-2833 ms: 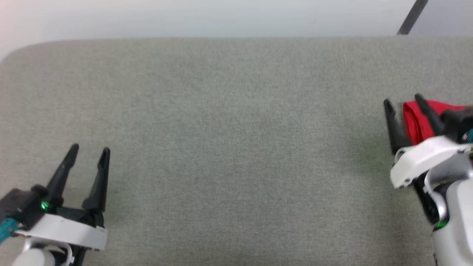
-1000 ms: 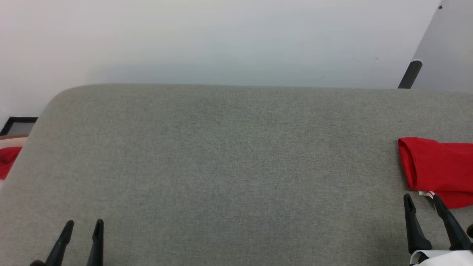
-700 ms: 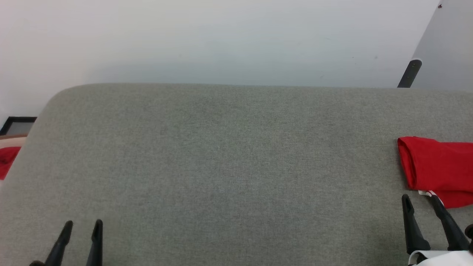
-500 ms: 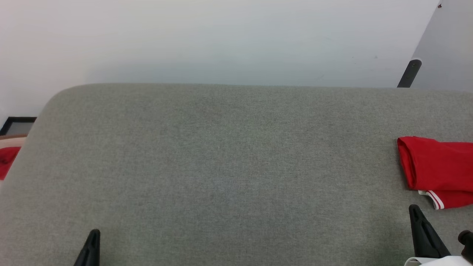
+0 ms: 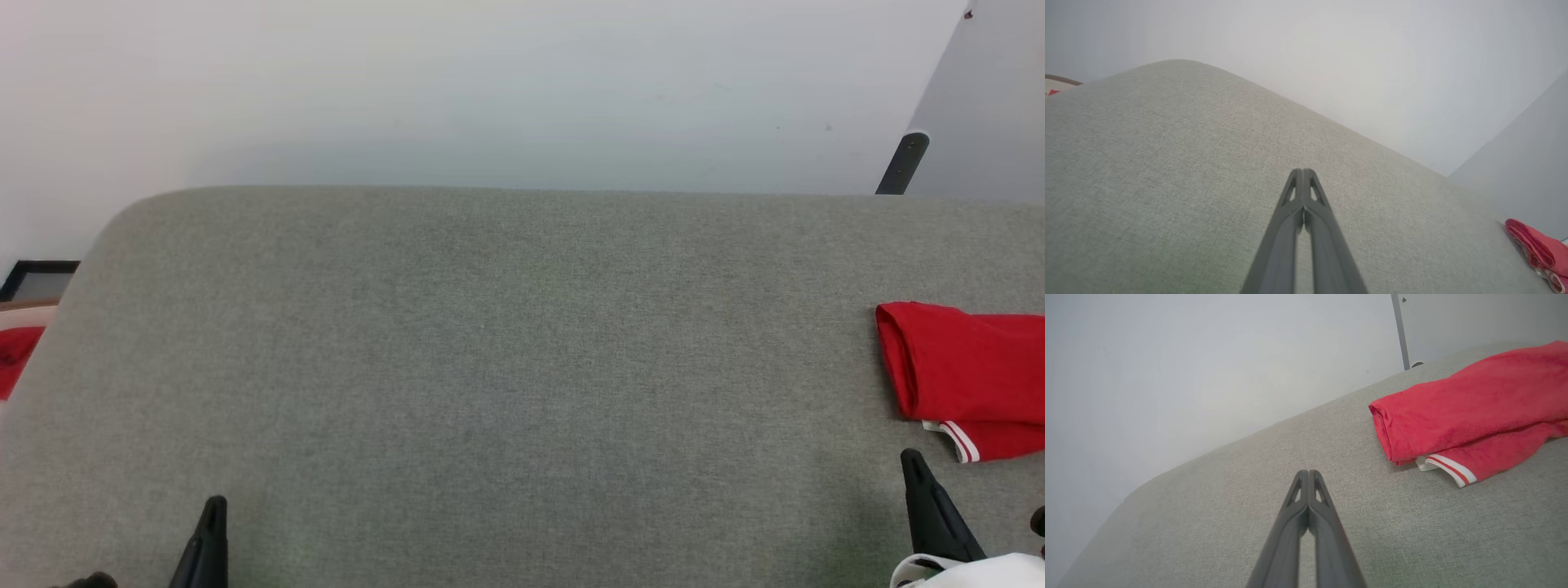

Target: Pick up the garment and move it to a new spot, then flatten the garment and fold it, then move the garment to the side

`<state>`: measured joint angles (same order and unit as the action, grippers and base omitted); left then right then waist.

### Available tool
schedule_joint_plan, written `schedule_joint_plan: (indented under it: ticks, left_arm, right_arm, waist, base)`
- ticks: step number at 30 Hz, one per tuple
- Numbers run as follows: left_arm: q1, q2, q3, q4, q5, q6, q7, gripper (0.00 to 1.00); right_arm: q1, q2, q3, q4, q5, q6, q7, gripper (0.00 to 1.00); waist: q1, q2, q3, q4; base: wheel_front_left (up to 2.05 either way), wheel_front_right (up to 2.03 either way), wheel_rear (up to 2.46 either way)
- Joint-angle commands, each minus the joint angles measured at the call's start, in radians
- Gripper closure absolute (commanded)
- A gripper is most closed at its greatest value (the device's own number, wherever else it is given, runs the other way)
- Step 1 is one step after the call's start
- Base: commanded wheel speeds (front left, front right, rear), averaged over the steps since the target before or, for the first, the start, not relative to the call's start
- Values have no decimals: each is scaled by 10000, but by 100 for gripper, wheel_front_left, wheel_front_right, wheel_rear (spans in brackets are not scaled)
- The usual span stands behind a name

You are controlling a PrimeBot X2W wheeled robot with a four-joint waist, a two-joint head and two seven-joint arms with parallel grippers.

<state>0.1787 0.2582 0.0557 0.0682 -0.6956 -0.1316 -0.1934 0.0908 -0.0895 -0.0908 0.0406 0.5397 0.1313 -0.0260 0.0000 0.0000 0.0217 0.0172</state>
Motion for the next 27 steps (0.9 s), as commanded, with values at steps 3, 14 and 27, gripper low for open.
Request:
schedule_joint_plan:
  ticks: [3,14,27]
  left_arm:
    - [-345,-4,82,6,-619,7,145,100]
    - [-760,-291,115,289,-2015,5,568,100]
    - [-1177,-601,162,562,-3452,7,1021,100]
  right_arm:
    - [-326,-18,-54,-6,707,-1,80,100]
    - [-603,47,-89,313,2290,-2,291,100]
    - [-895,113,-124,644,3929,-3,510,100]
  waist:
    - [0,0,-6,-5]
    - [0,0,-25,-22]
    - [0,0,-47,-43]
  base:
    - [0,0,0]
    - [0,0,0]
    - [0,0,0]
